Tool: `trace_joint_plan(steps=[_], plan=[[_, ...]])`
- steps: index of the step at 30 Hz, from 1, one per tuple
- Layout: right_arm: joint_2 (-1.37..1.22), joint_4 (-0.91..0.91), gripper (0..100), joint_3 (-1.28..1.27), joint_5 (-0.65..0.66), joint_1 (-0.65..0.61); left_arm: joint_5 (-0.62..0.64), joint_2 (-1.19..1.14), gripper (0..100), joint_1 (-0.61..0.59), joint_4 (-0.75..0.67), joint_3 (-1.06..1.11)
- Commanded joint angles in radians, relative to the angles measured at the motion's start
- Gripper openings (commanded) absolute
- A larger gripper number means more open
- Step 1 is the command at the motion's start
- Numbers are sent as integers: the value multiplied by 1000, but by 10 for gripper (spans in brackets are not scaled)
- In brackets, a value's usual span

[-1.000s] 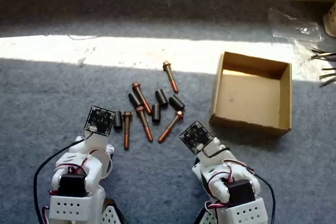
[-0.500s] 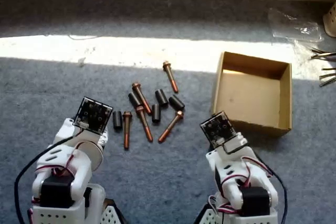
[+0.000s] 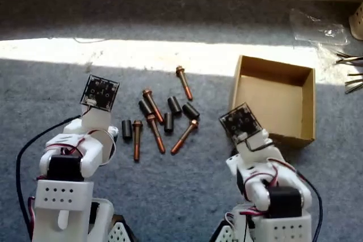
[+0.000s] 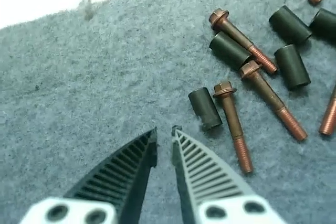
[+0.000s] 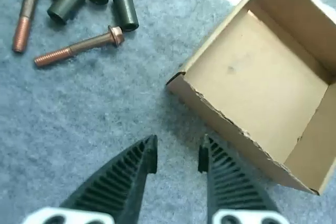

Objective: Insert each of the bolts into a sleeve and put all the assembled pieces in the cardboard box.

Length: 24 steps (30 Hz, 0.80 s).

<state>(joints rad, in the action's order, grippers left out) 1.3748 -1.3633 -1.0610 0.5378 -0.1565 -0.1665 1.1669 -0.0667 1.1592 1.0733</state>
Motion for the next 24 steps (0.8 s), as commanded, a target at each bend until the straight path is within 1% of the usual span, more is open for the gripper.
trace_joint_plan(steps=[1,5,9,14,18,21,24], plan=[[-288,54,166,142,11,-10,92,-70,59,7,-64,-45],[-498,179,166,216,11,-16,155,-150,58,2,-98,-45],[-667,280,166,278,11,-16,164,-260,58,2,-135,-45],[-869,275,166,417,6,-27,161,-400,59,-5,-210,-47],[-1018,266,166,513,5,-90,161,-453,59,-74,-261,-51],[-1133,196,166,628,5,-151,161,-455,59,-122,-275,-47],[-1262,136,166,782,3,-185,161,-455,59,-127,-273,-45]])
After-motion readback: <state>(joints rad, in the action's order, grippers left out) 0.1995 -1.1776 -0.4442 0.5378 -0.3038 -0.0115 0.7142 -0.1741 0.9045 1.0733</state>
